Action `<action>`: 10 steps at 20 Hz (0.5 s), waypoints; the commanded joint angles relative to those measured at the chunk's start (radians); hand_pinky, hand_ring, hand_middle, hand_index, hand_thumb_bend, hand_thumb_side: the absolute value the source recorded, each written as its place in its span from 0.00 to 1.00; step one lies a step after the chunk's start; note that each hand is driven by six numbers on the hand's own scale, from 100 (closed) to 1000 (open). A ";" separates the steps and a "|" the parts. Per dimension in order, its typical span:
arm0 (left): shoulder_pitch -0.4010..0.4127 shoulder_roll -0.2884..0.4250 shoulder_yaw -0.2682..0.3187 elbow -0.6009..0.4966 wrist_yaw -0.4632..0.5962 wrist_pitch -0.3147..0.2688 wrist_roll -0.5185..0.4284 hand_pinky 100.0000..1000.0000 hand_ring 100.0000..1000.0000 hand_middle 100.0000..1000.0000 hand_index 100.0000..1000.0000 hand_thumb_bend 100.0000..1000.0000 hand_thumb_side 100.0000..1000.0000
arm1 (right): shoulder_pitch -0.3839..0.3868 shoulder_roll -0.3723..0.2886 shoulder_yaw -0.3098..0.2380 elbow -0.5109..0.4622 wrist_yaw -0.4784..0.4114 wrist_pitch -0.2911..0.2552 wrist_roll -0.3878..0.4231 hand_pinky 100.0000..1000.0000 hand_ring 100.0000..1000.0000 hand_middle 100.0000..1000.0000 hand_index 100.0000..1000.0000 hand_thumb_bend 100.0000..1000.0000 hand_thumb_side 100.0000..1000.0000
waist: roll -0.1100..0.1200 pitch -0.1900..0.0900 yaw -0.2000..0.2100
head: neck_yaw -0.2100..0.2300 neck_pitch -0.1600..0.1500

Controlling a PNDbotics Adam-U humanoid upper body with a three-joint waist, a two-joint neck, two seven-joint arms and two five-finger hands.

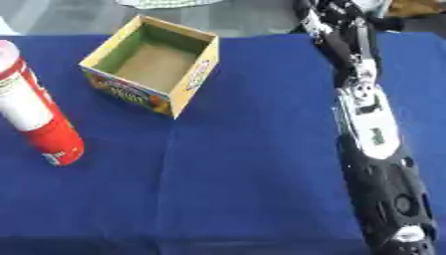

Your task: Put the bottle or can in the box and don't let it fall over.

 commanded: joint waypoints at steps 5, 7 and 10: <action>0.001 0.021 0.014 -0.006 -0.001 0.000 -0.004 1.00 0.90 0.70 0.86 0.65 0.42 | -0.018 -0.019 -0.003 -0.019 0.002 0.000 -0.002 0.72 0.95 1.00 0.78 0.64 0.37 | 0.004 -0.010 0.002 | -0.001 0.001; 0.004 0.021 0.013 -0.002 -0.003 0.001 -0.004 1.00 0.90 0.71 0.86 0.65 0.42 | -0.019 -0.019 -0.003 -0.019 0.002 0.000 -0.002 0.72 0.95 1.00 0.78 0.64 0.37 | 0.004 -0.009 0.003 | -0.001 0.001; 0.007 0.022 0.008 0.010 -0.012 0.003 -0.011 1.00 0.90 0.71 0.86 0.65 0.42 | -0.019 -0.019 -0.002 -0.019 0.002 0.000 -0.001 0.72 0.95 1.00 0.78 0.64 0.37 | 0.003 -0.009 0.003 | -0.001 0.001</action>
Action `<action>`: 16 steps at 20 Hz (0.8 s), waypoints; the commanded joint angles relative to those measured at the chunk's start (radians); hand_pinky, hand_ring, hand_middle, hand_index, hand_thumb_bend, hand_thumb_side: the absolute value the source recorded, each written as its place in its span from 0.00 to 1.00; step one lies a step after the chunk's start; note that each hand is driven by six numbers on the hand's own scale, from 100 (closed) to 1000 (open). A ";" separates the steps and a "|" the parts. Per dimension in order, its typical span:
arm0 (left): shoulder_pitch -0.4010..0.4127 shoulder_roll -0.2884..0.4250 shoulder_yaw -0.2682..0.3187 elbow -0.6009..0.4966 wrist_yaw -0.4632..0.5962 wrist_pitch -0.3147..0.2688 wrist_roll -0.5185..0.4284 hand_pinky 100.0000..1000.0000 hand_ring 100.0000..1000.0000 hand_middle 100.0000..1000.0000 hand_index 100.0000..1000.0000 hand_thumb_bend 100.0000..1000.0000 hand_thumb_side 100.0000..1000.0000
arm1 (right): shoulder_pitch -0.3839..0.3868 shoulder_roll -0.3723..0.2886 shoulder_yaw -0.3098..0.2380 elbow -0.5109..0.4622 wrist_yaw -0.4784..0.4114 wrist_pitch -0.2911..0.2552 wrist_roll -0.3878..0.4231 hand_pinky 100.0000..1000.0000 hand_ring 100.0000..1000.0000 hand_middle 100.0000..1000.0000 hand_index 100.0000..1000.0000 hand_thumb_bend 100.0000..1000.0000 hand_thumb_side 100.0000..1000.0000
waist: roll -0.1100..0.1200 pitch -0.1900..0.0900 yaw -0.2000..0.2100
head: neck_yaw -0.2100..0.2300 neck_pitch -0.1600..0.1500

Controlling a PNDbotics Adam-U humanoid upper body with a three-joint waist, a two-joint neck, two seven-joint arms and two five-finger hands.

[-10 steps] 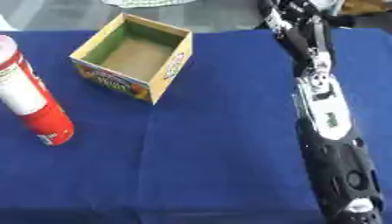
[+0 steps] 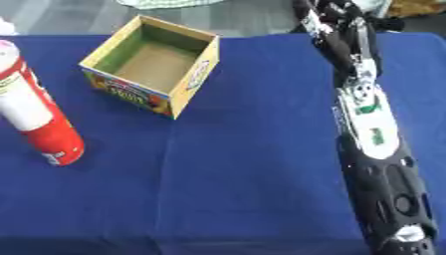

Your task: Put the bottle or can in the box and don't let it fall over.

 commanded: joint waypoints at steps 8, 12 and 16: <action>-0.011 0.029 -0.021 0.052 -0.065 -0.004 -0.021 1.00 0.90 0.71 0.87 0.66 0.43 | -0.020 -0.016 -0.002 -0.019 0.003 0.000 0.000 0.72 0.95 1.00 0.78 0.64 0.37 | 0.003 -0.009 -0.002 | 0.004 0.001; -0.014 0.034 -0.040 0.068 -0.077 -0.017 -0.039 1.00 0.90 0.71 0.87 0.74 0.47 | -0.018 -0.015 -0.002 -0.019 0.002 0.001 0.000 0.72 0.95 1.00 0.78 0.64 0.37 | 0.005 -0.009 -0.004 | 0.006 0.001; -0.025 0.040 -0.063 0.091 -0.084 -0.023 -0.060 1.00 0.89 0.71 0.87 0.73 0.46 | -0.016 -0.012 -0.001 -0.019 0.001 0.001 0.001 0.72 0.95 1.00 0.78 0.64 0.37 | 0.005 -0.010 -0.006 | 0.010 0.001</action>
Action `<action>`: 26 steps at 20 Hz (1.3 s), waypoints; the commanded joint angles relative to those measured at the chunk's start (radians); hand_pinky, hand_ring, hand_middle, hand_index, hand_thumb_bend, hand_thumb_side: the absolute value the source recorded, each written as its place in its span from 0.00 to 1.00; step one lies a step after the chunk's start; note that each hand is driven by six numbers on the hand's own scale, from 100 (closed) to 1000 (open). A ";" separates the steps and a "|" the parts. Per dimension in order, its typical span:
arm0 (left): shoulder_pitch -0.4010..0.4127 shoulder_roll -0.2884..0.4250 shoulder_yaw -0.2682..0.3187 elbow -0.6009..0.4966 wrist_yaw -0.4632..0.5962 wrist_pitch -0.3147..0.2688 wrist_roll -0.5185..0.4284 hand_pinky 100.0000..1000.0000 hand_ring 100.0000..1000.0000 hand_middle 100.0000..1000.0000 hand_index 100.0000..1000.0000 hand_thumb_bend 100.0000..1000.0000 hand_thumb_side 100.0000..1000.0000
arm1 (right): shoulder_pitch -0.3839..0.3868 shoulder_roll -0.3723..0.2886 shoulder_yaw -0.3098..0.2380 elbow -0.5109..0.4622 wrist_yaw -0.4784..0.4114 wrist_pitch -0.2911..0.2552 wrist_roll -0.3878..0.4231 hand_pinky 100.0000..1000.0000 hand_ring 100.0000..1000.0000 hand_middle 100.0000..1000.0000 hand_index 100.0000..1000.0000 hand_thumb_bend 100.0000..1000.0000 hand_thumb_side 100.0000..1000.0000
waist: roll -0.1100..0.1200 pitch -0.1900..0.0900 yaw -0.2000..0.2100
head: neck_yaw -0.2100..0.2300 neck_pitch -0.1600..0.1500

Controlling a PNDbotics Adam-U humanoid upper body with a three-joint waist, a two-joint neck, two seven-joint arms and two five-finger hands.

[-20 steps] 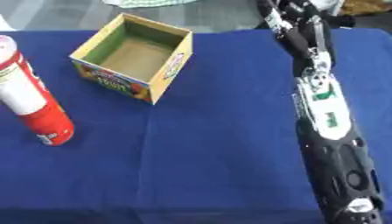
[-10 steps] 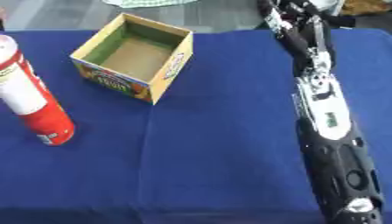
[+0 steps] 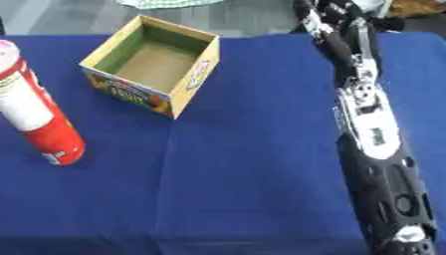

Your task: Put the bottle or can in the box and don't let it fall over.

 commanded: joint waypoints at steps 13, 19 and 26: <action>-0.086 0.017 -0.075 0.034 -0.040 -0.022 -0.024 1.00 0.89 0.70 0.86 0.73 0.47 | -0.013 -0.006 0.003 -0.015 -0.002 0.000 0.006 0.72 0.95 1.00 0.78 0.63 0.37 | 0.003 -0.011 -0.006 | 0.019 0.001; -0.115 0.010 -0.092 0.033 -0.038 -0.017 -0.043 1.00 0.89 0.69 0.86 0.75 0.48 | -0.014 -0.004 0.004 -0.015 -0.003 0.000 0.007 0.72 0.95 1.00 0.78 0.63 0.36 | 0.004 -0.010 -0.009 | 0.025 0.001; -0.144 0.002 -0.112 0.039 -0.033 -0.014 -0.065 1.00 0.88 0.69 0.86 0.76 0.48 | -0.014 -0.002 0.006 -0.015 -0.003 0.000 0.010 0.72 0.95 1.00 0.78 0.63 0.37 | 0.004 -0.010 -0.012 | 0.031 0.001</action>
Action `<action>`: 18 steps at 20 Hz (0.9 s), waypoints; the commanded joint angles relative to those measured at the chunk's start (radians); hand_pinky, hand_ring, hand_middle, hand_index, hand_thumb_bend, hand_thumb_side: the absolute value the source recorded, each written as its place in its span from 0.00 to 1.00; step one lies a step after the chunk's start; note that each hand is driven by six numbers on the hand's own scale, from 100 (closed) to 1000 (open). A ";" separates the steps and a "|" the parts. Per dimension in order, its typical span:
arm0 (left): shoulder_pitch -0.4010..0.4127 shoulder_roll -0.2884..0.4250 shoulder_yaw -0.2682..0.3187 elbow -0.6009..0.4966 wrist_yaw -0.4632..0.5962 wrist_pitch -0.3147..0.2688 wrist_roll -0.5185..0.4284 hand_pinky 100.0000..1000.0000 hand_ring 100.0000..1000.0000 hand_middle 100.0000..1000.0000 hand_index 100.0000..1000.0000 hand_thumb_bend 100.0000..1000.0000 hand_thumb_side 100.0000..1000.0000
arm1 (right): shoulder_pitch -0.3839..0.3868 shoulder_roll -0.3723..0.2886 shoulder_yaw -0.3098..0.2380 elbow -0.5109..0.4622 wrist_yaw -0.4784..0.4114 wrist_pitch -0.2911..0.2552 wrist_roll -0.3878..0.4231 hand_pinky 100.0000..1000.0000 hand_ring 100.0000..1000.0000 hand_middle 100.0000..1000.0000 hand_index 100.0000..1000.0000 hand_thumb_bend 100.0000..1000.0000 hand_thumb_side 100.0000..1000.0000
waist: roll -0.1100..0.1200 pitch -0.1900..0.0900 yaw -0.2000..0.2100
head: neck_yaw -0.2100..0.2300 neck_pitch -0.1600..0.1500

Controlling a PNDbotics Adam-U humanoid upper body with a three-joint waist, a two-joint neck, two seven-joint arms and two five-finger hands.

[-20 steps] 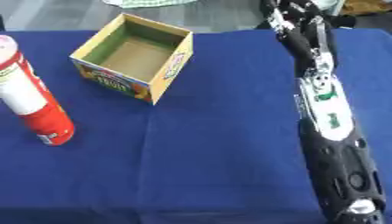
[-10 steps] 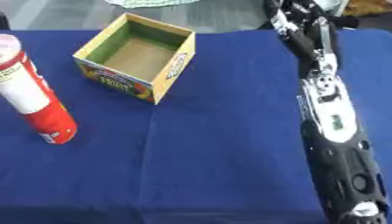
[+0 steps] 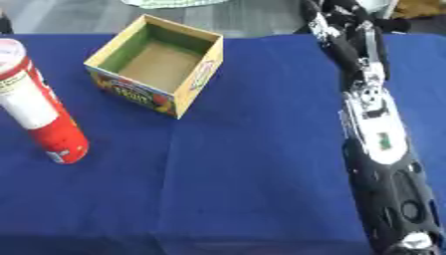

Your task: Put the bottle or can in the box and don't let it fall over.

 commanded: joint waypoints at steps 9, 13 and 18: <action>-0.064 0.004 -0.023 0.012 -0.001 0.015 -0.006 1.00 0.88 0.69 0.86 0.72 0.47 | -0.016 -0.008 0.003 -0.016 -0.004 -0.001 0.007 0.72 0.95 1.00 0.78 0.63 0.36 | 0.004 -0.009 -0.005 | 0.011 0.001; -0.081 -0.003 -0.035 0.018 -0.004 0.017 -0.011 1.00 0.89 0.69 0.86 0.72 0.48 | -0.017 -0.007 0.003 -0.015 -0.004 -0.001 0.008 0.72 0.95 1.00 0.78 0.63 0.36 | 0.004 -0.008 -0.007 | 0.013 0.001; -0.096 -0.006 -0.044 0.025 -0.016 0.012 -0.026 1.00 0.89 0.69 0.86 0.73 0.47 | -0.018 -0.005 0.005 -0.015 -0.004 -0.001 0.011 0.72 0.95 1.00 0.78 0.63 0.36 | 0.004 -0.006 -0.008 | 0.014 0.001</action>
